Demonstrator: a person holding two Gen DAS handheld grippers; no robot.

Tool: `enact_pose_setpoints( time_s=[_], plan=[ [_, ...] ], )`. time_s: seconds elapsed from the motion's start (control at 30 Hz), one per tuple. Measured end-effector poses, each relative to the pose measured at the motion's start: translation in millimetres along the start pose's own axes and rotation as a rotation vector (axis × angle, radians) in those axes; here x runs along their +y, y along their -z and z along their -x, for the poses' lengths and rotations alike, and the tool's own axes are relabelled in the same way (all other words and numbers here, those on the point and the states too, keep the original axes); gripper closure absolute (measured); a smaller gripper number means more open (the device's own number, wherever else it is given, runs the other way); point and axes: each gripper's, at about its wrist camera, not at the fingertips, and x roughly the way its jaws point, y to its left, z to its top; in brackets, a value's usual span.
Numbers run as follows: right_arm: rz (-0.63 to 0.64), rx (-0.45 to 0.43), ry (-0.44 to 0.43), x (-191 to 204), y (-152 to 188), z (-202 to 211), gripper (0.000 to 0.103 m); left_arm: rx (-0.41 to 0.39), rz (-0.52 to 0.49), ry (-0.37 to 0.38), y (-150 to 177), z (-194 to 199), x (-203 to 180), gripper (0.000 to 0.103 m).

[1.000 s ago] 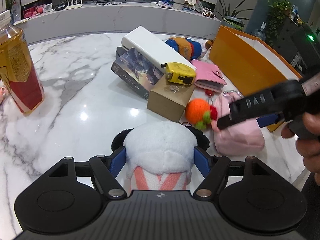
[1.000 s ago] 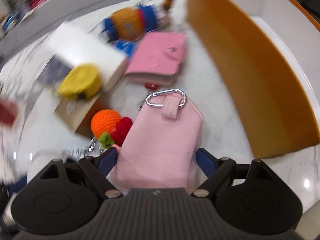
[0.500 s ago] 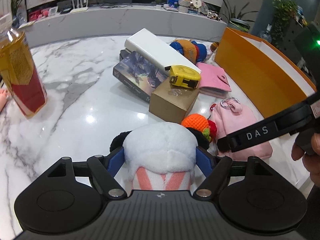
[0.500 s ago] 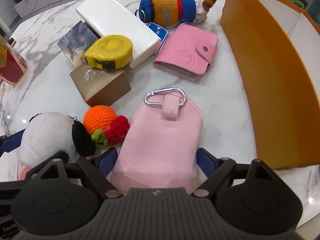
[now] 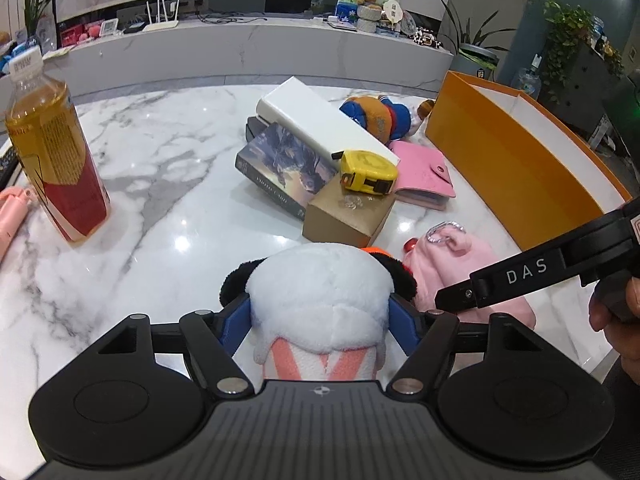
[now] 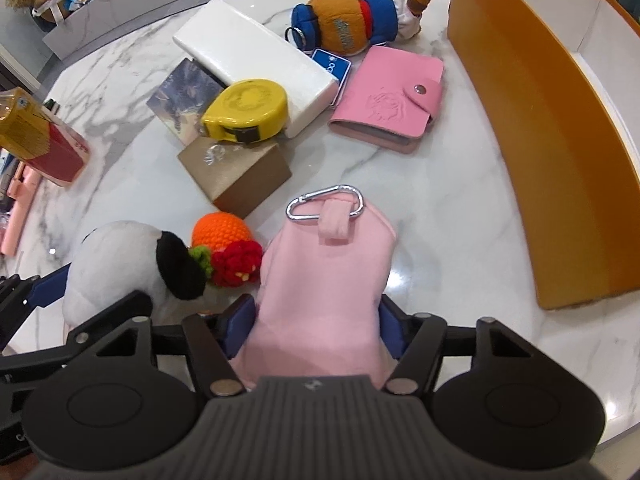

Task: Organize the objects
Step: 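Grasp the pink carabiner pouch with the right tool while the left tool holds the panda, then carry the panda and pink pouch over the orange box and lower them in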

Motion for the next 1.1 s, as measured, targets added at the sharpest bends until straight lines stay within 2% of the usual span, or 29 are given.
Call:
enact_pose_setpoints(
  time_s=[0.23,0.4,0.63,0.9,1.1],
  plan=[
    [-0.013,0.010,-0.064,0,4,9,0.051,-0.017,-0.008,-0.002,-3,10,-1,0.020],
    [-0.008,-0.005,-0.088,-1,5,21,0.052,-0.034,-0.013,0.003,-7,18,-3,0.020],
    [-0.018,-0.069,-0.106,-11,-1,50,0.052,-0.062,-0.054,0.012,-24,26,-19,0.020],
    [-0.025,-0.176,-0.121,-33,-17,101,0.052,-0.134,-0.155,0.037,-60,40,-64,0.020],
    [-0.027,-0.216,-0.103,-59,-23,127,0.052,-0.153,-0.202,0.063,-74,38,-93,0.019]
  ],
)
